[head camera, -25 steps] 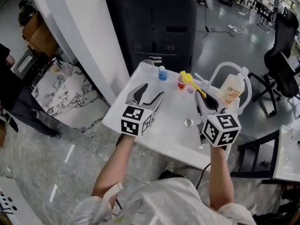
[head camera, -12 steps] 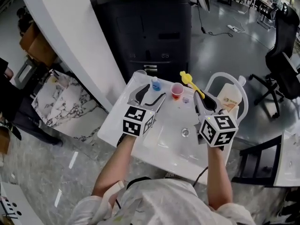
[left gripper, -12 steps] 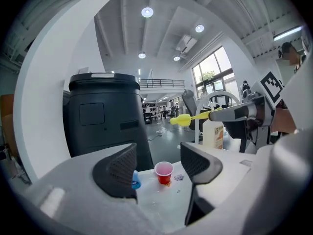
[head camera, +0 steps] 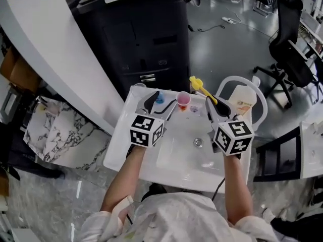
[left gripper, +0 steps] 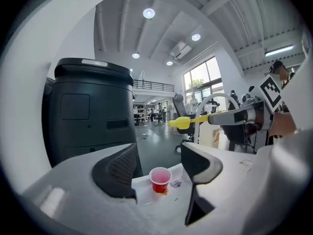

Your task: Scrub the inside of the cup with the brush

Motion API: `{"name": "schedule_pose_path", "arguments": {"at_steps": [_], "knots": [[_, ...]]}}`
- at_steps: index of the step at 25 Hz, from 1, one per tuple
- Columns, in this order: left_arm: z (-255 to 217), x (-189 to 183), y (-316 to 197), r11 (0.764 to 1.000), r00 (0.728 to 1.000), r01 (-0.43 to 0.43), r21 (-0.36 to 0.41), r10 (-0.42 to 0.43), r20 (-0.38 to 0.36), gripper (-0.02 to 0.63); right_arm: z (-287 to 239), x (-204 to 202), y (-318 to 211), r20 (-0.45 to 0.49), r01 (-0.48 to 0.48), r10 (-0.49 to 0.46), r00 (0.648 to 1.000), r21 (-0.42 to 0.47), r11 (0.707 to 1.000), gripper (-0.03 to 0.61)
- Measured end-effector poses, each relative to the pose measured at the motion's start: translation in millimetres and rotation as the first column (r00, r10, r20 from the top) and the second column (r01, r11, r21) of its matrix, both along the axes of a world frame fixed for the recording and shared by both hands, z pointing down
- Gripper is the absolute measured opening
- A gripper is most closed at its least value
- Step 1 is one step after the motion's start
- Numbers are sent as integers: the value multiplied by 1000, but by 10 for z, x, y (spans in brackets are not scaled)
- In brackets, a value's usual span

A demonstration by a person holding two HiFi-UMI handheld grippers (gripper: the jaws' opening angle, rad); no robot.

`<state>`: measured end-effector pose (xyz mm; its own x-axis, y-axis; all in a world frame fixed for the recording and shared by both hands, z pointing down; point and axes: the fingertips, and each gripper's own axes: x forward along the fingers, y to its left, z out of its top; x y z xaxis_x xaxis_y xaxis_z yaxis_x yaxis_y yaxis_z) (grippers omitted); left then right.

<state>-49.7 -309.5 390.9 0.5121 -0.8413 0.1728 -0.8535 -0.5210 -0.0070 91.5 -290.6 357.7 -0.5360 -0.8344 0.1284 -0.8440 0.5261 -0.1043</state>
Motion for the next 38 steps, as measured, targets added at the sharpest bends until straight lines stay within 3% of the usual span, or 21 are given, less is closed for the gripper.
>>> {"name": "schedule_pose_path", "arguments": {"at_steps": [6,15,25,38], "knots": [[113,32,-200,992,991,-127,-3,127,-37,302,15,-170,-72,-23,-93,93,995,-1,996,35],[356,204,-350,957,957,-288,-21,287,-49,321,56,-276,-97,-45,-192,192,980,-8,981,35],[865,483,-526,929,930,-364,-62,359,-81,364,125,-192,-97,-70,-235,233,970,-16,972,35],[1522,650,-745,916,927,-374,-147,370,-53,417,110,-146,-128,-23,-257,257,966,-17,966,35]]}}
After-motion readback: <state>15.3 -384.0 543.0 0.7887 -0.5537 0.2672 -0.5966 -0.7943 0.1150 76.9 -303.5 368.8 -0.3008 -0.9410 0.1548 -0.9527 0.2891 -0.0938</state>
